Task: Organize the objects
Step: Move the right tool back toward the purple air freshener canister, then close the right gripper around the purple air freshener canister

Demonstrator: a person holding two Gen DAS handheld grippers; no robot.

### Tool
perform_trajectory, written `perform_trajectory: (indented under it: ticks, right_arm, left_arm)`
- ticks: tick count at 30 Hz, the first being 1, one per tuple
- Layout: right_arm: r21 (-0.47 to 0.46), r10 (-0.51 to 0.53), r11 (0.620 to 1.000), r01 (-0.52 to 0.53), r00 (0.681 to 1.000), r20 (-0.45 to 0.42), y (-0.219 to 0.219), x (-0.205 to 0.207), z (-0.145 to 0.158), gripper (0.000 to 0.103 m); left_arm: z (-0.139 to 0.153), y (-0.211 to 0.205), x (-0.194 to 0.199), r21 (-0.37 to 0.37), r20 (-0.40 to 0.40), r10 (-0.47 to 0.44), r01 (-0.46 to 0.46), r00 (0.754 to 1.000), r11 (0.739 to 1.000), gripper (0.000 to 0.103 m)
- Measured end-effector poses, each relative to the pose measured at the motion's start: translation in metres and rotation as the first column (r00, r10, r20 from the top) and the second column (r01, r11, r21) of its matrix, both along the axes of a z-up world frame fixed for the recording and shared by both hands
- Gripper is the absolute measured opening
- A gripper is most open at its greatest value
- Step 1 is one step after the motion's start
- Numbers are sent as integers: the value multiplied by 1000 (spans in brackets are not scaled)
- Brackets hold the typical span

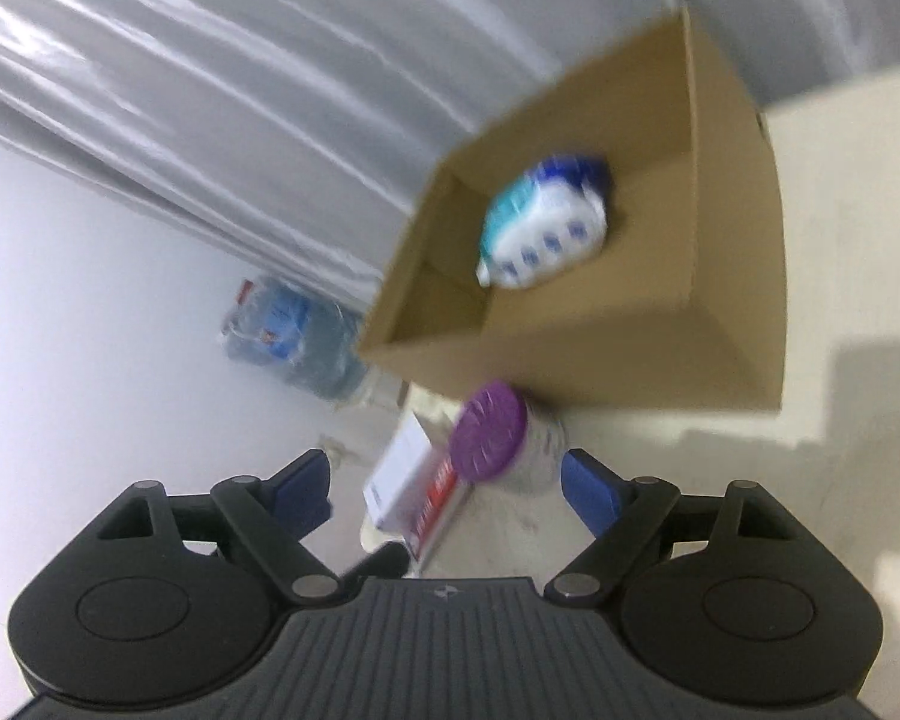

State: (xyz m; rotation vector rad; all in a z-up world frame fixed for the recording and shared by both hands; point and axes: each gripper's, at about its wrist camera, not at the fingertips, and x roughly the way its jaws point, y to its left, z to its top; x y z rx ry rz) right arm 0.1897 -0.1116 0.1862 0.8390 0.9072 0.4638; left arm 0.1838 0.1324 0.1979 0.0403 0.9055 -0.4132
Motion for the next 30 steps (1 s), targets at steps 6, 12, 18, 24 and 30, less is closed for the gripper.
perform_trajectory:
  ticks: [6, 12, 18, 24, 30]
  right_arm:
    - [-25, 1, 1000, -2, 999, -45, 20, 25, -22, 82]
    - [-68, -13, 998, 7, 996, -87, 31, 45, -39, 73]
    - [-90, -11, 996, 1, 994, -108, 41, 57, -53, 68]
    - [-81, 14, 996, -24, 992, -124, 47, 63, -58, 54]
    - [-128, 40, 990, -57, 990, -133, 53, 59, -50, 53]
  left_arm:
    - [-28, -8, 8, 47, 20, -29, 28, 999, 999, 93]
    - [-48, -12, 23, 9, -30, -35, 36, 999, 999, 84]
    - [-65, -16, 34, -12, -56, -44, 43, 997, 999, 80]
    - [-69, -19, 38, -40, -58, -65, 63, 996, 997, 77]
    - [-64, -17, 33, -56, -61, -82, 79, 995, 995, 77]
